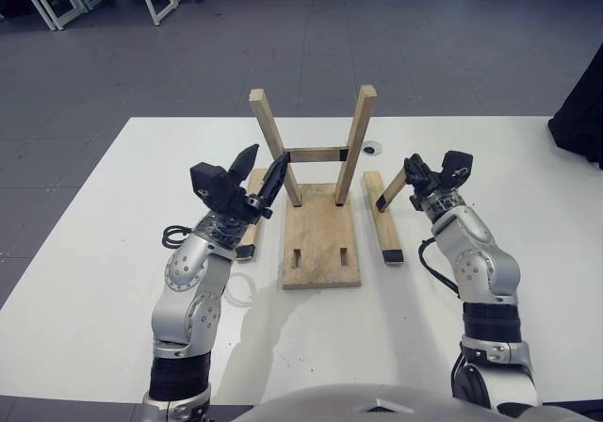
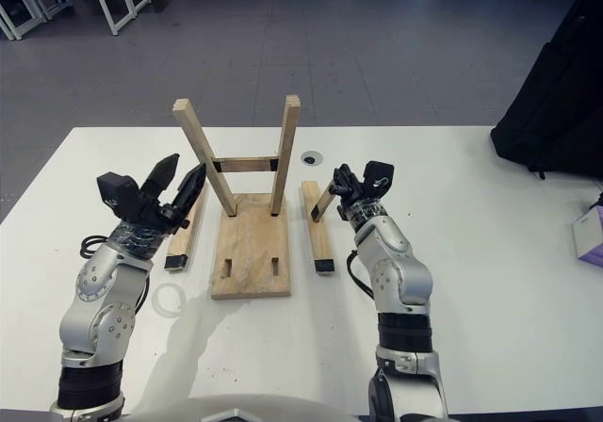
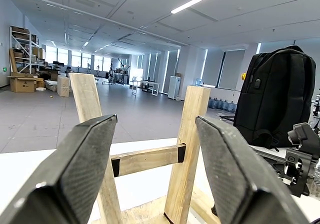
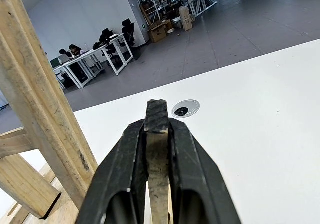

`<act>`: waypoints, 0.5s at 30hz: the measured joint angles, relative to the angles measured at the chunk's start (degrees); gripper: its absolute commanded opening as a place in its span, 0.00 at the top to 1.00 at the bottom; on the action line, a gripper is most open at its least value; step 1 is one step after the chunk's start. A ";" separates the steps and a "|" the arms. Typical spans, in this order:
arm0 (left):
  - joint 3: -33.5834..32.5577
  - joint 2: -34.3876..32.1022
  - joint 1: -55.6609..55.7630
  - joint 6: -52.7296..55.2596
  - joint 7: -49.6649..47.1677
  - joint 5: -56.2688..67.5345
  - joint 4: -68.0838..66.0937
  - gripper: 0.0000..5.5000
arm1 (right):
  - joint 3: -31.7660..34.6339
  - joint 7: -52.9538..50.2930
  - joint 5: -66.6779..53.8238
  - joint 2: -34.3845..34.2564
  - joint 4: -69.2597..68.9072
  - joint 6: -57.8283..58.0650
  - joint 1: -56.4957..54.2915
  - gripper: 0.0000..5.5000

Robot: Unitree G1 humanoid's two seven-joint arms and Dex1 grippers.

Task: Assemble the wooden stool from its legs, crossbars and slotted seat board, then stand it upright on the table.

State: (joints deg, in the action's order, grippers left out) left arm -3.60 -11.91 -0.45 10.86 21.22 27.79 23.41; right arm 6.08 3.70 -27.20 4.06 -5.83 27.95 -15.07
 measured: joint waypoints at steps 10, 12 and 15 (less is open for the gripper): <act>1.71 -0.69 0.02 -0.10 0.98 -3.53 -0.26 0.47 | -1.55 -0.77 6.16 -0.62 0.98 -4.03 0.41 0.92; 1.91 -0.72 0.01 -0.13 1.18 -4.00 -0.26 0.47 | -2.01 -0.50 6.96 -0.60 1.27 -4.34 0.43 0.92; 2.24 -0.76 -0.01 -0.18 1.75 -4.40 -0.60 0.47 | -2.91 0.54 8.66 -0.20 1.90 -5.30 0.51 0.92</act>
State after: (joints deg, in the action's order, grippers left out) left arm -1.35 -12.67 -0.46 10.68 22.96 23.39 22.81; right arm 3.16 4.24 -18.54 3.86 -3.92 22.66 -14.56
